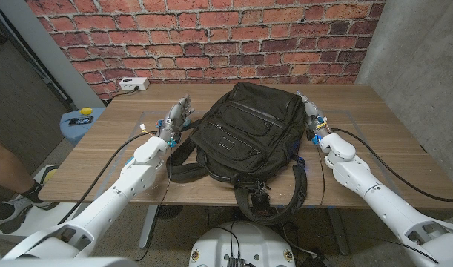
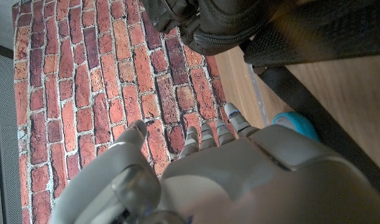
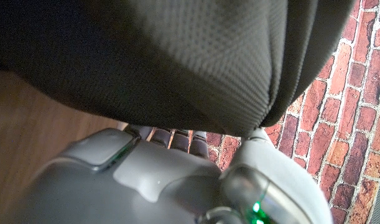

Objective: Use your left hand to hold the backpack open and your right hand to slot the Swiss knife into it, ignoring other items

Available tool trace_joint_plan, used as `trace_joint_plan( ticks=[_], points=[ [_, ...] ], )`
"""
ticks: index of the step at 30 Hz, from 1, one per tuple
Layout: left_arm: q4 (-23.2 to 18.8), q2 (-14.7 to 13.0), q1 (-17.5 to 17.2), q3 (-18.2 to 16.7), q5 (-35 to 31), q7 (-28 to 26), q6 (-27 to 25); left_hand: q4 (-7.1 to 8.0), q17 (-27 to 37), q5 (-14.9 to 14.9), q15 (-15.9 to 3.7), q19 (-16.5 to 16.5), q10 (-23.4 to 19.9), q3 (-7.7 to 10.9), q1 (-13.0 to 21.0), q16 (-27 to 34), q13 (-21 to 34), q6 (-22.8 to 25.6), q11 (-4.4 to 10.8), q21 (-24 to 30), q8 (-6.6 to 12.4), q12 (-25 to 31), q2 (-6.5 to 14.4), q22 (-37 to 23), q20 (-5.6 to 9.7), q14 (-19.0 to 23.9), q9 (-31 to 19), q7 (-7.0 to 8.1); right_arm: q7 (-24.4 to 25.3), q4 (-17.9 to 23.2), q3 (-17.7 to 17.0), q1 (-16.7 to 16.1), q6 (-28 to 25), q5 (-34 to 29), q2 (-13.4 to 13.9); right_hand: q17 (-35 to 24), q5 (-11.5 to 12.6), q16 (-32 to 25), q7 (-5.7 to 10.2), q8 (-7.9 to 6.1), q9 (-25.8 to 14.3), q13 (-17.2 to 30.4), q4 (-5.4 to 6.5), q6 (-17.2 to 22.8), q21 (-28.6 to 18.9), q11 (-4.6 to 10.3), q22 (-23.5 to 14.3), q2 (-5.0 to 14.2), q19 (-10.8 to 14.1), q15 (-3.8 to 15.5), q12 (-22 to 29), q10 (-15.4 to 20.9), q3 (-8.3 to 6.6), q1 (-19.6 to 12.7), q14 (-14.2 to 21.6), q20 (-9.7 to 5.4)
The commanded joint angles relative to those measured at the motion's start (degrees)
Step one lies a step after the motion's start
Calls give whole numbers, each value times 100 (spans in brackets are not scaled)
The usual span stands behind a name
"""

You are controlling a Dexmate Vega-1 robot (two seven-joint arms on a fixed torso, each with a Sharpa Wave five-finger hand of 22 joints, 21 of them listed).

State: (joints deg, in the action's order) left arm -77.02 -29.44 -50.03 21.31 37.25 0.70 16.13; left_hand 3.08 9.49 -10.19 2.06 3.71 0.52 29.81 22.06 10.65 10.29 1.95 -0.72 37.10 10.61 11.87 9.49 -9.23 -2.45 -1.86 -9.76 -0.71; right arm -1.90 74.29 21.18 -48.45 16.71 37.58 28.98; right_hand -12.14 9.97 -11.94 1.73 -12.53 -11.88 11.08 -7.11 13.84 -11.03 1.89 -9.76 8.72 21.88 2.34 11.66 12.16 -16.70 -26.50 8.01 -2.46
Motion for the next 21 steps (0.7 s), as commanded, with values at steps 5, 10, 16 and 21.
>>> trace_joint_plan(
  ticks=[5,10,16,21],
  points=[
    [-590,-197,-319,-22,-67,-231,-134,-60,19,-18,43,36,-14,56,84,18,17,82,-65,-12,21,34,-15,-15,-11,20,-23,-10,-57,31,-4,-91,31,48,11,-24,36,-35,0,-35,-17,30,1,58,-23,-9,-15,13,55,162,31,60,-35,-80,49,-122],
    [-738,-265,-392,-44,-89,-267,-150,-77,19,-15,47,34,-6,65,91,14,18,82,-72,-28,16,27,-18,-16,-14,21,-24,-11,-89,14,4,-78,64,24,24,-20,38,-35,0,-32,-14,30,-3,62,-22,-9,-15,15,53,162,31,66,-37,-84,48,-119],
    [-856,-338,-436,-75,-103,-273,-158,-105,19,-9,49,29,-9,78,102,8,18,87,-78,-53,11,22,-24,-17,-16,21,-24,-13,-132,-48,7,-7,84,-21,56,-13,39,-29,-1,-26,-10,31,-11,65,-18,10,-15,16,43,155,22,54,-40,-91,37,-113],
    [-990,-406,-471,-97,-123,-294,-190,-128,19,-5,49,23,-8,88,111,3,19,92,-83,-74,8,16,-30,-17,-17,22,-24,-8,-155,-122,3,66,125,-49,53,-9,40,-29,-1,-23,-7,31,-15,69,-18,1,-16,16,41,157,19,55,-42,-95,37,-109]
  ],
)
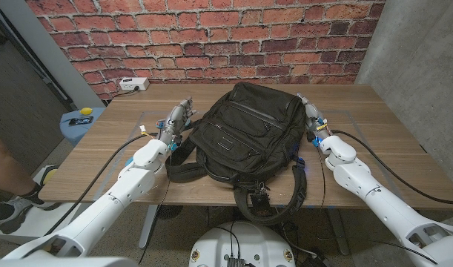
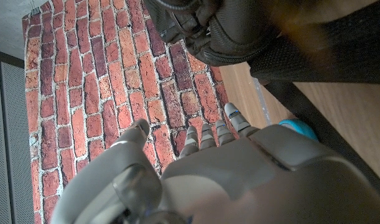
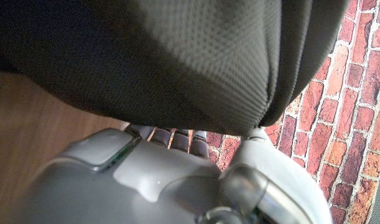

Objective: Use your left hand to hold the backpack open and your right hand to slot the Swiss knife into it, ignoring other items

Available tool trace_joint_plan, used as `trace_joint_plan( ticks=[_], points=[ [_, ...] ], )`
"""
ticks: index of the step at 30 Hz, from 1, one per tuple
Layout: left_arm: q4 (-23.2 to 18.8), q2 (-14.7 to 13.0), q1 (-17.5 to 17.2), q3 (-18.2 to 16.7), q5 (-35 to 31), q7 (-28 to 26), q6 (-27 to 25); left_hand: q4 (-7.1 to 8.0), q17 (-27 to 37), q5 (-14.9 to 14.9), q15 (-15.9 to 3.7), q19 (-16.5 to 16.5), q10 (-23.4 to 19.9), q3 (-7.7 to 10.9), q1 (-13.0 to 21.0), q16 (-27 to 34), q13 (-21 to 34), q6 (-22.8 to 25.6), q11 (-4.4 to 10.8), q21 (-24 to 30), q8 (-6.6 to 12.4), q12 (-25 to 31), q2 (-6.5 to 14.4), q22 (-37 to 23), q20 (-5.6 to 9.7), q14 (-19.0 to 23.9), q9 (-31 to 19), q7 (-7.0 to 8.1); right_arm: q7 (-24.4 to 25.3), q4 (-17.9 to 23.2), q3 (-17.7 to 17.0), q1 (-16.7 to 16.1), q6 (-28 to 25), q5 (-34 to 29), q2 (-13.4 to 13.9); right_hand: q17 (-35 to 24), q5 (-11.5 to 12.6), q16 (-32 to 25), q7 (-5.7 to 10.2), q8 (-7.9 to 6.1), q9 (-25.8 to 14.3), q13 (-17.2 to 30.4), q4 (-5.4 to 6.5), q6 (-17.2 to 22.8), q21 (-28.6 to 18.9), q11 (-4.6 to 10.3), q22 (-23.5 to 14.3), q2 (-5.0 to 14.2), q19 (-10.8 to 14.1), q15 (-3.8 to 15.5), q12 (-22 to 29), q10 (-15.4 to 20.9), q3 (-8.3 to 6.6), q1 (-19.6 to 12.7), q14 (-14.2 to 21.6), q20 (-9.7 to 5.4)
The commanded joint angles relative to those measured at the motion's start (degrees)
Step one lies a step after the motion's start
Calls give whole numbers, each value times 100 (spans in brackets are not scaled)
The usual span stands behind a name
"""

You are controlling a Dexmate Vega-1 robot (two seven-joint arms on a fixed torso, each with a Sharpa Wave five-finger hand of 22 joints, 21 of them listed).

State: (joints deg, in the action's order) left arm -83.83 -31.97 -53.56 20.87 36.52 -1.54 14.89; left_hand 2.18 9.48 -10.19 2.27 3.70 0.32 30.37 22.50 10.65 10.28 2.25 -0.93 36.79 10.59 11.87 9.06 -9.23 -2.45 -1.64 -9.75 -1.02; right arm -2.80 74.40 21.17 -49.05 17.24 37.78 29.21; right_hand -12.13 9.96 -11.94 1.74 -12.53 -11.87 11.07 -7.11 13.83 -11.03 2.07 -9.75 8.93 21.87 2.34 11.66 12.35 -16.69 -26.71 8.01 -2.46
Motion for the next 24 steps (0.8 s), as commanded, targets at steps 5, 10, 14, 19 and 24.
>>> trace_joint_plan(
  ticks=[5,10,14,19,24],
  points=[
    [-451,-226,-189,-73,-47,-79,-108,-66,19,-2,30,21,17,45,78,-2,20,62,-66,-69,5,9,10,-19,-18,1,-26,17,-79,-171,-3,159,105,-82,31,-6,42,-28,2,-19,-5,32,-19,71,-19,-13,-16,-2,43,156,17,36,-44,-78,34,-112],
    [-591,-288,-275,-90,-54,-112,-145,-90,20,2,32,16,11,58,87,-7,20,64,-88,-93,1,7,12,-20,-20,-3,-26,18,-93,-188,-24,158,131,-78,50,-2,44,-25,6,-12,-3,32,-24,66,-16,-12,-17,3,36,160,14,35,-49,-85,28,-108],
    [-738,-370,-366,-105,-65,-127,-189,-108,20,3,31,13,10,68,96,-10,21,54,-80,-109,-5,4,13,-20,-19,-5,-26,24,-132,-184,-46,145,140,-69,98,2,45,-25,6,-8,-1,32,-29,67,-16,-11,-17,4,33,159,11,34,-53,-92,30,-102],
    [-937,-487,-476,-130,-91,-156,-255,-138,18,6,36,7,7,81,110,-13,21,66,-77,-132,-4,1,12,-21,-19,-2,-27,18,-123,-154,-99,102,160,-47,150,4,47,-25,11,-4,1,33,-32,64,-16,-11,-17,7,32,159,9,32,-55,-96,29,-103],
    [-1050,-557,-537,-150,-103,-168,-294,-164,18,8,35,6,0,93,122,-15,22,76,-74,-156,-3,-1,12,-21,-26,-1,-28,20,-110,-107,-145,66,166,-40,212,8,48,-24,13,1,4,33,-35,63,-15,-14,-17,10,28,156,3,24,-58,-100,26,-104]
  ],
)
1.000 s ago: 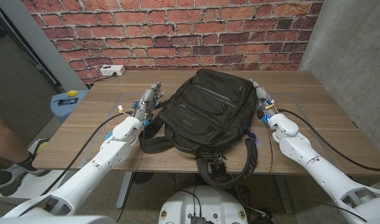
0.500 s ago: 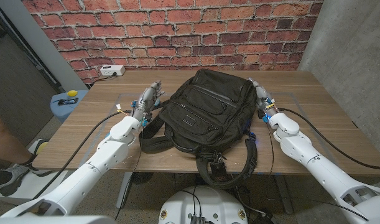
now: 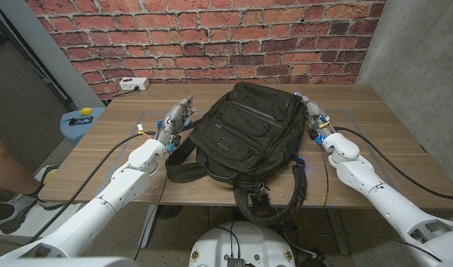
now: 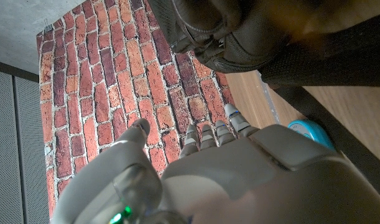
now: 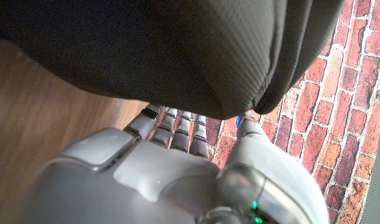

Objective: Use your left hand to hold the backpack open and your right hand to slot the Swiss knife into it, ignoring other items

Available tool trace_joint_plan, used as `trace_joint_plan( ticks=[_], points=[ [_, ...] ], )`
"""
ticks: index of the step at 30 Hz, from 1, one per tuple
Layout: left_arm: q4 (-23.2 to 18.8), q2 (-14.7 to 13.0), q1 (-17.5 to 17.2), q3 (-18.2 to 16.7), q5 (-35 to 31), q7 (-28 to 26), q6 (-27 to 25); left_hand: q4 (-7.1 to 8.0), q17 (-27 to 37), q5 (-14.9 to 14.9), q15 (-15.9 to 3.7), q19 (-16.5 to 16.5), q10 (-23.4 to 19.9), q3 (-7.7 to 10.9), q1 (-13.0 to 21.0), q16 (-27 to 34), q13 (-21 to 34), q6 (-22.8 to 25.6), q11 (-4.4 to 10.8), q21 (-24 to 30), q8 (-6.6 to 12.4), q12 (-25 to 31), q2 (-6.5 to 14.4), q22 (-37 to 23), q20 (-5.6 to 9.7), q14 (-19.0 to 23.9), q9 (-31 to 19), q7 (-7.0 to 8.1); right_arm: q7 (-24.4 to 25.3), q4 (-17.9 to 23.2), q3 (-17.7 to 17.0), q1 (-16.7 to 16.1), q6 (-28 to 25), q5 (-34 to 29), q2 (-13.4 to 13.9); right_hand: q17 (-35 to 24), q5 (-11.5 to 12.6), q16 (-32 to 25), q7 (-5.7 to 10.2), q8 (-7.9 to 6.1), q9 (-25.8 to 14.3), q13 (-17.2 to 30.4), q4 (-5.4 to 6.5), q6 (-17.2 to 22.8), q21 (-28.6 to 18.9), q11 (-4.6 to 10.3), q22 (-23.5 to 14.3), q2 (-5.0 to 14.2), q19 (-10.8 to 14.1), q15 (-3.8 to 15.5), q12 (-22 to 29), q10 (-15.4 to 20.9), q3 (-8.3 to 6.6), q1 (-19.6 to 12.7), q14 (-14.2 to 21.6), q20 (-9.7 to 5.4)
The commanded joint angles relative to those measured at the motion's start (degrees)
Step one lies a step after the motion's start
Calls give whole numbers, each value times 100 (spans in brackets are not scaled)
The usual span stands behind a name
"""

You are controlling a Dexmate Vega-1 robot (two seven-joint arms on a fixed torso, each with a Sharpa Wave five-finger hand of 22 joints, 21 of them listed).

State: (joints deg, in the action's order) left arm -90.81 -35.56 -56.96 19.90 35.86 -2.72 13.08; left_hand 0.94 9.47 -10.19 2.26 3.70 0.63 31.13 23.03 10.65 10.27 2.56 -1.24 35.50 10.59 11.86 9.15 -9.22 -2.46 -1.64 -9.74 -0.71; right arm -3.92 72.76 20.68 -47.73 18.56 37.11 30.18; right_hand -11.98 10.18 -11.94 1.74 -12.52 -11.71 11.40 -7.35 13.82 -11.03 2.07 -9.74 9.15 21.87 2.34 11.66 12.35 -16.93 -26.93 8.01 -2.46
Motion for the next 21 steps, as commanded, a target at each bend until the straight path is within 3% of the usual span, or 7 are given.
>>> trace_joint_plan(
  ticks=[1,14,21],
  points=[
    [-386,-219,-211,-56,-49,-57,-124,-45,19,8,36,7,-37,19,70,-15,23,47,-53,-33,-2,1,3,-23,-30,-1,-29,-16,9,68,-106,-73,33,26,129,-7,25,-23,11,1,-12,1,-11,66,-15,-17,-18,-12,30,154,4,26,-34,-78,23,-103],
    [-769,-538,-355,-137,-95,5,-291,-110,18,10,42,-10,-58,46,93,-20,24,94,-58,-93,6,-1,-3,-25,-23,3,-31,-20,96,198,-179,-164,-4,23,237,-4,26,-26,13,7,-7,1,-8,74,-18,-18,-19,-3,32,160,-1,24,-36,-75,21,-94],
    [-1023,-861,-428,-238,-122,158,-403,-164,13,9,45,-14,-67,53,117,-29,26,91,-69,-128,0,-3,-21,-25,-35,-7,-32,-19,166,238,-183,-193,-11,5,228,-2,27,-28,16,9,-5,2,-7,80,-18,-18,-19,0,32,160,1,33,-37,-75,24,-89]
  ],
)
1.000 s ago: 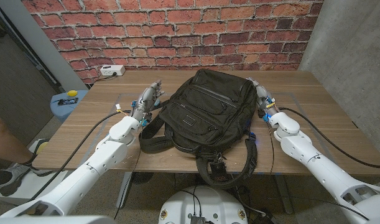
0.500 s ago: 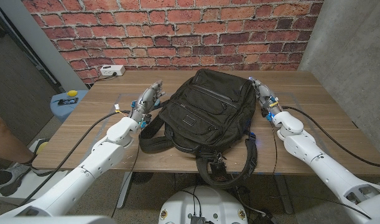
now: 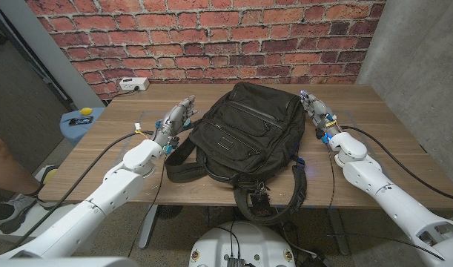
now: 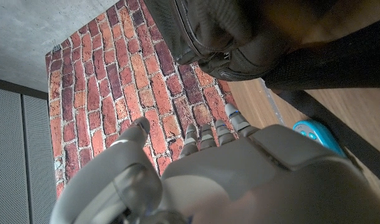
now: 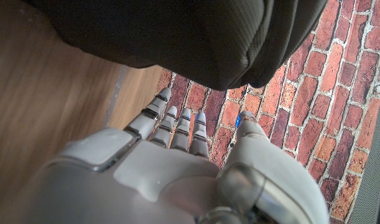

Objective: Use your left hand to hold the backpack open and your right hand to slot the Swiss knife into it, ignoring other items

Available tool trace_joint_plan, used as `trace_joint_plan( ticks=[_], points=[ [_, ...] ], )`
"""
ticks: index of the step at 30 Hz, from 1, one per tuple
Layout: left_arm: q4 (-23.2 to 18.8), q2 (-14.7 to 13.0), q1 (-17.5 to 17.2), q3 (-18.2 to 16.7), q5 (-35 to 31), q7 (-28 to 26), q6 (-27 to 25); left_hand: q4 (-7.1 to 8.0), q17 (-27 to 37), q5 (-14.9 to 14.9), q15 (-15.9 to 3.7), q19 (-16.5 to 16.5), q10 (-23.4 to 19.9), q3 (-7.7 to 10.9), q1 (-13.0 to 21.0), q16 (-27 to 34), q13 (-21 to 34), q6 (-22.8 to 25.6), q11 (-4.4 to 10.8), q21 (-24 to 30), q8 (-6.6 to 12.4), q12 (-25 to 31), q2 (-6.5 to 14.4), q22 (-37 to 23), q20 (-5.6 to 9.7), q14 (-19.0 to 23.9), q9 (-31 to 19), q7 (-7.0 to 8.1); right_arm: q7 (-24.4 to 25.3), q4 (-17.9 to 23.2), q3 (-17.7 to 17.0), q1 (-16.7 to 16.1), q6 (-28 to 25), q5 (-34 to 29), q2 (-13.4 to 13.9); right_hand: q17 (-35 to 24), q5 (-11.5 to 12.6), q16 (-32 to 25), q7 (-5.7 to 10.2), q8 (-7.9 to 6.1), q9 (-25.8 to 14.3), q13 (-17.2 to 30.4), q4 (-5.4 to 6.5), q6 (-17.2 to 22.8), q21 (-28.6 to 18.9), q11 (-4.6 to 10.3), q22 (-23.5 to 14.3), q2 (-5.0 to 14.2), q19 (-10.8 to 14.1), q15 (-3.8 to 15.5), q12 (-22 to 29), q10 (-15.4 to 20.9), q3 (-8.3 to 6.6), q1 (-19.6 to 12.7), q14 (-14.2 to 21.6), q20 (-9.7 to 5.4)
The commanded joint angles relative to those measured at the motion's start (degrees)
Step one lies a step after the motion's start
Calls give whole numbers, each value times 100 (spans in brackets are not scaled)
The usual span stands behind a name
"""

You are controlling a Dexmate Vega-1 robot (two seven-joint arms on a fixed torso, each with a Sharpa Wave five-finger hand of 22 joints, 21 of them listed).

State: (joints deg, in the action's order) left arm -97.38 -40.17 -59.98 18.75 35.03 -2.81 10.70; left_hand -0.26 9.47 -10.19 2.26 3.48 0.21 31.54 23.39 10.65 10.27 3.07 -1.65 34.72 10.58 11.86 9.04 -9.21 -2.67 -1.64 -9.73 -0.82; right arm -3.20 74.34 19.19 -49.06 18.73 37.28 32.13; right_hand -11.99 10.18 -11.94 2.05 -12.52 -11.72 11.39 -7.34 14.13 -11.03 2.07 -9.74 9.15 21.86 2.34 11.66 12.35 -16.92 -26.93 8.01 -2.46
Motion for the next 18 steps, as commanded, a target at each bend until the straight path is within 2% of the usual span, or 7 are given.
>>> trace_joint_plan(
  ticks=[1,8,10,14,18],
  points=[
    [-400,-439,-151,-147,-45,169,-167,-55,12,9,50,3,-23,12,85,-28,26,41,-34,-54,0,-4,-15,-26,-13,-4,-33,-8,105,87,-32,-63,-32,-16,33,-1,27,-26,-20,10,-4,3,-8,49,-18,-18,-20,0,32,157,0,31,-38,-76,20,-87],
    [-549,-635,-312,-311,-25,222,-129,-125,11,-17,66,-1,-1,41,132,-32,27,43,-40,-97,-4,-18,6,-26,-31,-13,-33,-21,192,139,-30,-95,-26,-42,8,2,28,-27,-17,14,-2,3,-9,51,-18,-11,-20,1,29,162,-5,23,-39,-76,19,-77],
    [-590,-719,-345,-341,-29,289,-128,-245,12,-102,56,-19,-4,137,249,-33,25,48,-36,-154,-7,-23,80,-24,-30,-23,-32,-21,206,153,-26,-103,-25,-50,3,2,28,-28,-19,16,-2,3,-8,50,-19,-11,-20,2,30,161,-6,23,-39,-76,20,-79],
    [-727,-943,-506,-460,-91,390,-56,-501,8,-265,-28,-63,-19,278,458,-41,21,100,36,-261,-1,-29,92,-23,43,-49,-28,55,265,196,-26,-139,-9,-71,-12,4,28,-27,-18,20,-1,3,-8,48,-19,-16,-21,3,29,165,-6,26,-40,-76,17,-75],
    [-904,-1176,-723,-641,-155,396,-19,-622,7,-361,-62,-96,-18,339,559,-38,21,121,70,-308,-1,-33,81,-23,79,-45,-27,82,308,266,-35,-198,-15,-76,3,5,29,-29,-19,21,0,4,-9,50,-20,-18,-21,3,29,172,-6,28,-40,-76,20,-73]
  ],
)
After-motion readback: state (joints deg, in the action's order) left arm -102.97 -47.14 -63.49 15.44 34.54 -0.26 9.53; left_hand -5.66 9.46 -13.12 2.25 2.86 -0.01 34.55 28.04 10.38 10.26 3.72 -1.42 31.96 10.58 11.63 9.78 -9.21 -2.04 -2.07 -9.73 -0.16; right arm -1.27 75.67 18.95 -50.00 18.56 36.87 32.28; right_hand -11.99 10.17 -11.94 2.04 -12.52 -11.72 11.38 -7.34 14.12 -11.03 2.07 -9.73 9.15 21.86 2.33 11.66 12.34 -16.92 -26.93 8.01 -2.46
